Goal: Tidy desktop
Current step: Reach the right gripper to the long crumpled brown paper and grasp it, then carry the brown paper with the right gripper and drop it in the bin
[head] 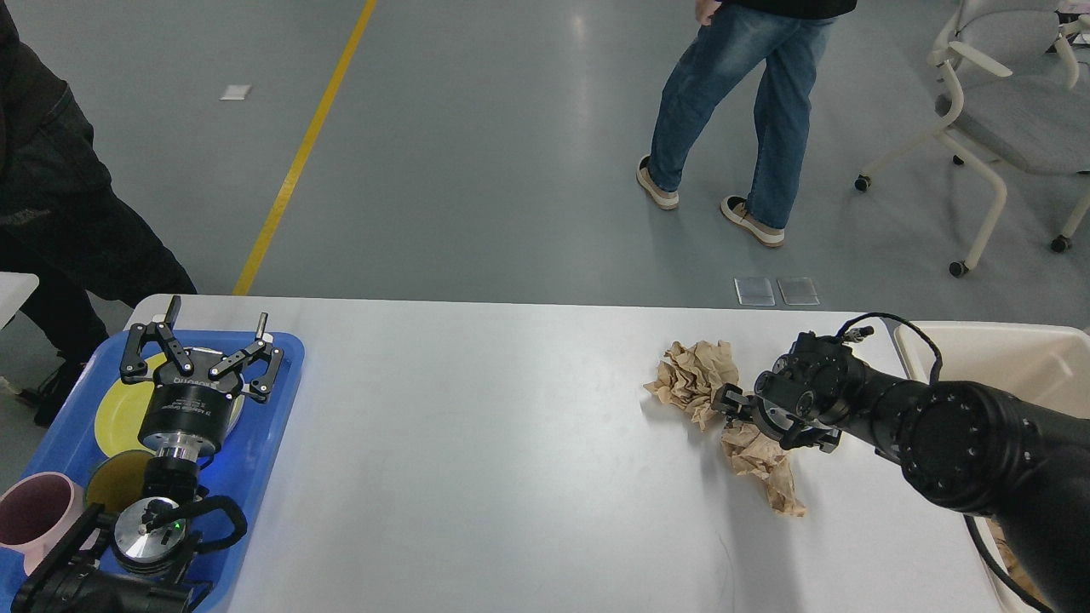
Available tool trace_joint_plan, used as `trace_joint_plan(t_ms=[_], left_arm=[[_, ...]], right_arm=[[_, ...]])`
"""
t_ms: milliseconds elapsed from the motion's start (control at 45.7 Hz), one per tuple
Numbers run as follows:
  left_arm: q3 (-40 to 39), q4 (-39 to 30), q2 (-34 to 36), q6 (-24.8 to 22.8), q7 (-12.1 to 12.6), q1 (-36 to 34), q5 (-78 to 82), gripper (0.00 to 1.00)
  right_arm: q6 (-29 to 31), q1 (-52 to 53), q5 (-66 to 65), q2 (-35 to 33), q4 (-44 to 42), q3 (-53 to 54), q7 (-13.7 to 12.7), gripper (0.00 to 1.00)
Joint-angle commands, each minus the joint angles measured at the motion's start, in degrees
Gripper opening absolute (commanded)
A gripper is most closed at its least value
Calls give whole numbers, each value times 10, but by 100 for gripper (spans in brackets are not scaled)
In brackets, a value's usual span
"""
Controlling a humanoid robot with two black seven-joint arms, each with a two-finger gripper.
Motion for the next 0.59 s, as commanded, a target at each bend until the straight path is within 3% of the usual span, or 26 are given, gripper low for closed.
trace_joint_plan(t_ms=[0, 131, 241, 306, 350, 569], left_arm=[[0, 0, 0, 0, -1, 0, 0, 96], [0, 0, 0, 1, 0, 0, 0, 96], [0, 0, 0, 0, 0, 0, 0, 96], [0, 0, 0, 0, 0, 0, 0, 96], [0, 0, 0, 1, 0, 0, 0, 96], [0, 0, 0, 0, 0, 0, 0, 96]], right_arm=[[-23, -7, 2, 1, 6, 14, 0, 87], [-21, -3, 3, 7, 27, 15, -1, 58], [-21, 8, 4, 0, 59, 14, -1, 21], [-20, 9, 5, -7, 64, 14, -1, 6], [-18, 10, 5, -12, 67, 14, -1, 0], [-10, 63, 7, -46, 172, 15, -3, 0]])
